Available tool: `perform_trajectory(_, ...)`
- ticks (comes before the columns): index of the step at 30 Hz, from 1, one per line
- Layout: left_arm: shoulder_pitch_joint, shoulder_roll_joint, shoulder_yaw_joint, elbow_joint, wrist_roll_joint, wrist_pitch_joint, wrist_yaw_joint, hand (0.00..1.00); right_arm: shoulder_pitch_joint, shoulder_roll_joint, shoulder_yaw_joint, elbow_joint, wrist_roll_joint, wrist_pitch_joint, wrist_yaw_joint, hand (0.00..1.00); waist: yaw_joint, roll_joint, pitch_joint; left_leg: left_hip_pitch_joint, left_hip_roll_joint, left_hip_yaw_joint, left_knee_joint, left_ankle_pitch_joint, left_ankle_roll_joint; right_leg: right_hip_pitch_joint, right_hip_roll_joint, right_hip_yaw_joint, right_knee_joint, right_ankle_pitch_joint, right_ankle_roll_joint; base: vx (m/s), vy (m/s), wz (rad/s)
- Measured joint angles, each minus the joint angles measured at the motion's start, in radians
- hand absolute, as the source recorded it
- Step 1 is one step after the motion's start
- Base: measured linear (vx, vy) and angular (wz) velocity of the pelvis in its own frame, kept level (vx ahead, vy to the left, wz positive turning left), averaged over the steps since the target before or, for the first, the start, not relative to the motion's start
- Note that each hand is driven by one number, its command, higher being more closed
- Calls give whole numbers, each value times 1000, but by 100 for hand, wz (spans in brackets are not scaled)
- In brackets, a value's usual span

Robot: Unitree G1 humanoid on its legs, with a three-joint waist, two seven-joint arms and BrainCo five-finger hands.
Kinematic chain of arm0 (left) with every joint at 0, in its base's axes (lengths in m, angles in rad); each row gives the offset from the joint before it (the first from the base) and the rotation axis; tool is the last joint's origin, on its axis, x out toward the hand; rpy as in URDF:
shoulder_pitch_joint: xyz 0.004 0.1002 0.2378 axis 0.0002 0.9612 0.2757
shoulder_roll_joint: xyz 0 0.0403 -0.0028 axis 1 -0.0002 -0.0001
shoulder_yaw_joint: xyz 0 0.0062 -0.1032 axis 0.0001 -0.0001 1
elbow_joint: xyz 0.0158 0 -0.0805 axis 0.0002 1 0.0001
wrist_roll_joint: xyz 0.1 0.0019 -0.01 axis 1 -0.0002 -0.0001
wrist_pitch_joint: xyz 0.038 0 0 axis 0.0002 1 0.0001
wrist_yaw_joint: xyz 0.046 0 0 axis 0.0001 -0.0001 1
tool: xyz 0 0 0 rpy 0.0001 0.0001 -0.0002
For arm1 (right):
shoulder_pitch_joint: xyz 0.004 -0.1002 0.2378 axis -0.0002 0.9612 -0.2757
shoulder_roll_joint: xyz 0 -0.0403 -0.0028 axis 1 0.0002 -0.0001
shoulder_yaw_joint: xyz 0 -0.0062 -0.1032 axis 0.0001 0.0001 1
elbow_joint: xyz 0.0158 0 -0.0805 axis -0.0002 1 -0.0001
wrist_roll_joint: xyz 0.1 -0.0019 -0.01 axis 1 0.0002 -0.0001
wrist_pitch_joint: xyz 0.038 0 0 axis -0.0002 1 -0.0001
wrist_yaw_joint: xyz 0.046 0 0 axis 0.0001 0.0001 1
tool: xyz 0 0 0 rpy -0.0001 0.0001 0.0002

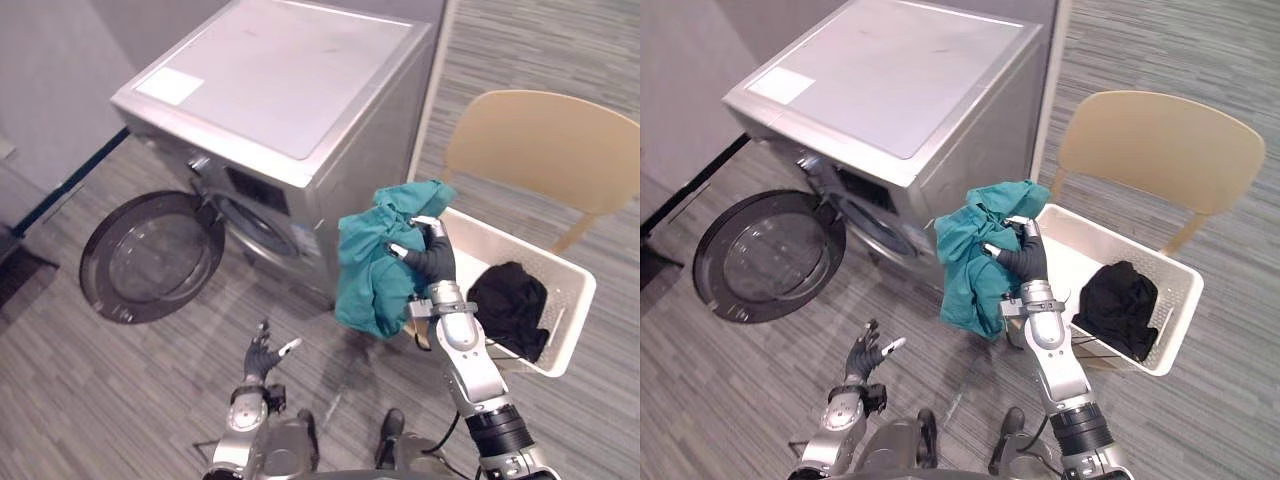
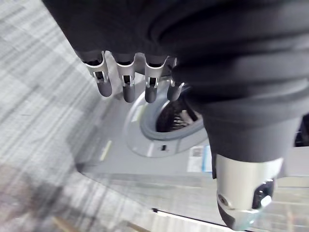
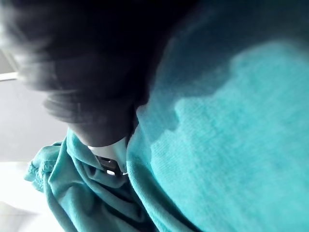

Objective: Pick up the laundry basket with both hands and put the clothes into the washing machine.

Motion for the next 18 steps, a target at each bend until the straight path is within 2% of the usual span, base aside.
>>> perform_trajectory(3, -14, 3, -33, -104, 0, -14, -15, 0, 1, 2, -8, 0, -11, 2, 14, 100, 0, 5, -9, 41, 0, -12, -116, -5, -10, -1, 3, -50, -2, 15, 22, -89, 184, 68)
perform_trajectory(5, -15, 24, -36, -177, 0, -33, -34, 0, 4, 17, 15, 0, -20, 3, 41, 100, 13, -15, -24, 41, -22, -24, -128, -8, -14, 4, -15, -57, -14, 39, 46, -58, 153, 22)
perform_trajectory(8, -17, 62, -62, -238, -3, -49, -36, 0, 5, 30, 85, 21, -41, 3, 74, 100, 25, -19, -48, 56, -57, -32, -129, -6, -11, 40, -40, -49, -50, 65, 76, -39, 150, 17)
perform_trajectory(11, -26, 63, -96, -264, -11, -67, -36, 0, 0, 45, 145, 78, -49, 8, 84, 100, 29, -18, -78, 57, -73, -33, -129, -4, -7, 61, -44, -45, -98, 100, 83, -24, 101, 5)
perform_trajectory(17, -97, 57, -230, -262, -14, -67, -52, 0, -32, 51, 239, 123, -31, 26, 112, 100, 24, -15, -96, 58, -68, -40, -130, 9, 12, 88, -17, -39, -168, 147, 66, -33, 5, -4)
perform_trajectory(18, -100, 59, -230, -259, -12, -67, -51, 100, -38, 51, 241, 130, -23, 29, 116, 100, 22, -15, -99, 58, -65, -42, -130, 10, 12, 90, -12, -39, -173, 150, 61, -33, -26, -3)
